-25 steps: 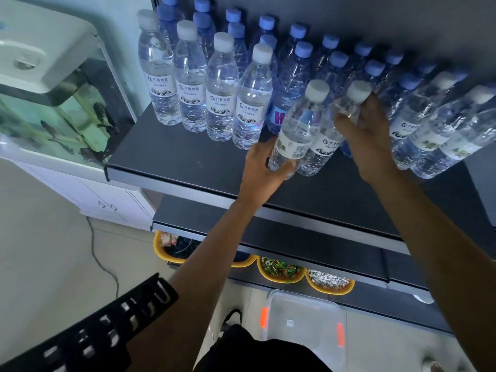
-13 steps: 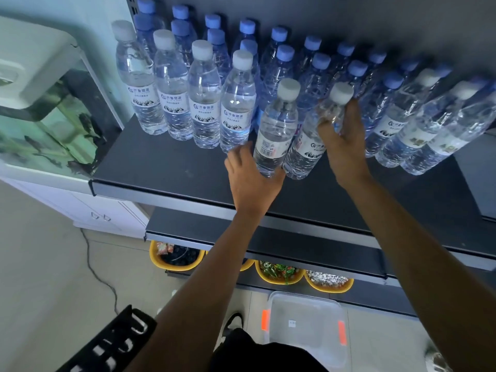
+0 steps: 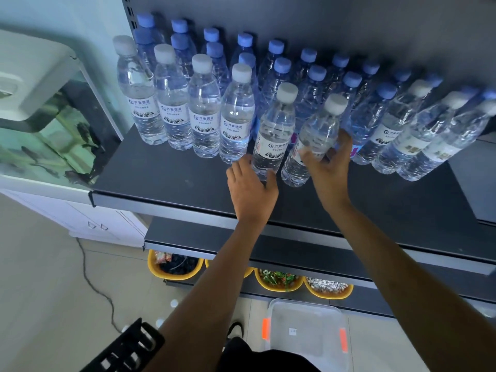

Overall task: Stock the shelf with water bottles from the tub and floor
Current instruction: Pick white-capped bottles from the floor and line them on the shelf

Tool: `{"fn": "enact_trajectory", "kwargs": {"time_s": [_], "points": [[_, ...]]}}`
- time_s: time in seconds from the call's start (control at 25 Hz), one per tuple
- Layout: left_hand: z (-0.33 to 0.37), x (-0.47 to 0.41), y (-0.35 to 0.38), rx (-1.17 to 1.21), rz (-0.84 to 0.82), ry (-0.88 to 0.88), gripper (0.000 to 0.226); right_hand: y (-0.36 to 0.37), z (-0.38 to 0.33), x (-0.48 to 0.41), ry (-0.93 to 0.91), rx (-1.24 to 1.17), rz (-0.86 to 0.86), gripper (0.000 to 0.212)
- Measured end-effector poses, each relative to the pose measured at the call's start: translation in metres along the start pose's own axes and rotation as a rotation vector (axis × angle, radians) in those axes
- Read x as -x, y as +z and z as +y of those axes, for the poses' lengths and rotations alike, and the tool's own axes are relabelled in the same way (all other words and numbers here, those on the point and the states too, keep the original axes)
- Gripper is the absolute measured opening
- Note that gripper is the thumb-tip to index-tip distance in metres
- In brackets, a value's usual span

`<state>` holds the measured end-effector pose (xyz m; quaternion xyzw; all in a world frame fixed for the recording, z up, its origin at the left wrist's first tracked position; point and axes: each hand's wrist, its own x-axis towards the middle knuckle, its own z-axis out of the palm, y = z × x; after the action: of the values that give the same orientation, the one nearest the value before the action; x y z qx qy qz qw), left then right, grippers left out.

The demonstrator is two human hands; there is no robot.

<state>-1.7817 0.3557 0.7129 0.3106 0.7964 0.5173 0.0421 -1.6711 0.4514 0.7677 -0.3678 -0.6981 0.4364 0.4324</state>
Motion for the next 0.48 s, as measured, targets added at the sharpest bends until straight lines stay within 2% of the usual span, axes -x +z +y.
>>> {"fn": "enact_trajectory", "kwargs": {"time_s": [0.08,0.16,0.24,0.36,0.48], "points": [[-0.001,0.0,0.001,0.005,0.003,0.011,0.052,0.004,0.019,0.015,0.108,0.062,-0.022,0.079],[-0.002,-0.001,0.002,-0.002,-0.007,-0.013,0.055,0.008,0.036,0.025,0.171,0.269,-0.009,0.08],[-0.001,-0.003,0.004,0.012,0.002,-0.055,0.052,0.011,0.045,0.027,0.173,0.364,0.01,0.075],[-0.002,-0.005,0.006,0.032,0.025,-0.088,0.042,0.019,0.044,0.019,0.139,0.368,0.003,0.067],[-0.001,-0.007,0.008,0.01,0.017,-0.101,0.044,0.026,0.045,0.009,0.094,0.414,-0.011,0.062]]}}
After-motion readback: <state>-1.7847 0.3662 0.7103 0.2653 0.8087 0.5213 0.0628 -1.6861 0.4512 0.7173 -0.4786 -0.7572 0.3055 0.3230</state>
